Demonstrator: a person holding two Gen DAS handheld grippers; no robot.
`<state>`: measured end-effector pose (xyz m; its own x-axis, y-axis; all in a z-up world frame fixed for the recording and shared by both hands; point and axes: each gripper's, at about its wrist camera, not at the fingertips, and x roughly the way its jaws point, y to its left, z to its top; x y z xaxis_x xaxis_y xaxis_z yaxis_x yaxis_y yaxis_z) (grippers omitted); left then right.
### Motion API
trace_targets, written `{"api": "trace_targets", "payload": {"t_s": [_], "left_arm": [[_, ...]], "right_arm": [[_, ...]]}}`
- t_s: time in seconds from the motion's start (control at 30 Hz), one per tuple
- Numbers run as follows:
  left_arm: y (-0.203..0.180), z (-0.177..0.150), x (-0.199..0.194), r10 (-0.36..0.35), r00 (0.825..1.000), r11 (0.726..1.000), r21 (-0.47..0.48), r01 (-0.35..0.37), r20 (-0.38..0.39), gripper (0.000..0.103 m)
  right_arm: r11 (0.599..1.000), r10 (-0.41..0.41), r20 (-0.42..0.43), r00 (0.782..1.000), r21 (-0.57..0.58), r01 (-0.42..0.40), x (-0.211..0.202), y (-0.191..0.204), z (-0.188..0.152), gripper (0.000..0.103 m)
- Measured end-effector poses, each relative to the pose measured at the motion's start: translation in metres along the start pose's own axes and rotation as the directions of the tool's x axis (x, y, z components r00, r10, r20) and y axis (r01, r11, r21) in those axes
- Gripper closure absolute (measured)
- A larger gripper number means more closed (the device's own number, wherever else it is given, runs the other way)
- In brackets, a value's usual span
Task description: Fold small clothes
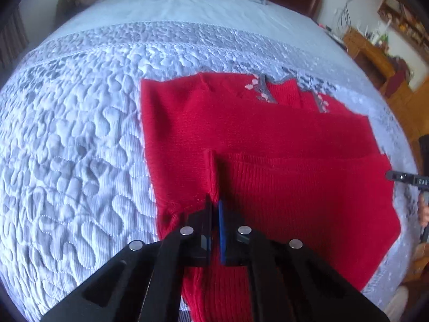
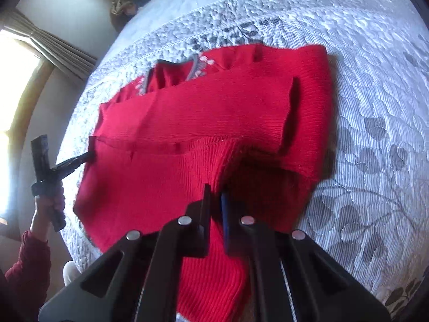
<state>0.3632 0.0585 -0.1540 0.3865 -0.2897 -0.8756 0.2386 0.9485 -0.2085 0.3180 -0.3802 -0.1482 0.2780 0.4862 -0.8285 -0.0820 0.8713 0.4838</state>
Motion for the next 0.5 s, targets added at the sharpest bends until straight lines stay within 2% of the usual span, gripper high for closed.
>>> {"api": "trace_targets", "payload": {"t_s": [0.13,0.27,0.37,0.5], "left_arm": [[-0.001,-0.001,-0.024,-0.032,0.997,0.999,-0.032,0.035,0.069,0.1],[-0.011,0.008,-0.052,-0.022,0.988,0.999,-0.021,0.025,0.152,0.1],[-0.018,0.024,-0.067,0.0,0.977,1.0,-0.017,0.004,0.213,0.1],[-0.021,0.059,-0.068,0.016,0.968,0.999,-0.042,-0.005,0.25,0.1]], "right_arm": [[1.0,0.012,0.034,0.999,-0.014,-0.011,-0.019,0.006,-0.004,0.099],[1.0,0.022,0.089,0.996,-0.024,-0.02,-0.044,0.011,0.002,0.099],[1.0,0.013,0.144,0.99,-0.029,-0.009,-0.063,0.016,0.019,0.099],[1.0,-0.017,0.178,0.984,-0.014,0.02,-0.074,0.016,0.053,0.1]]}}
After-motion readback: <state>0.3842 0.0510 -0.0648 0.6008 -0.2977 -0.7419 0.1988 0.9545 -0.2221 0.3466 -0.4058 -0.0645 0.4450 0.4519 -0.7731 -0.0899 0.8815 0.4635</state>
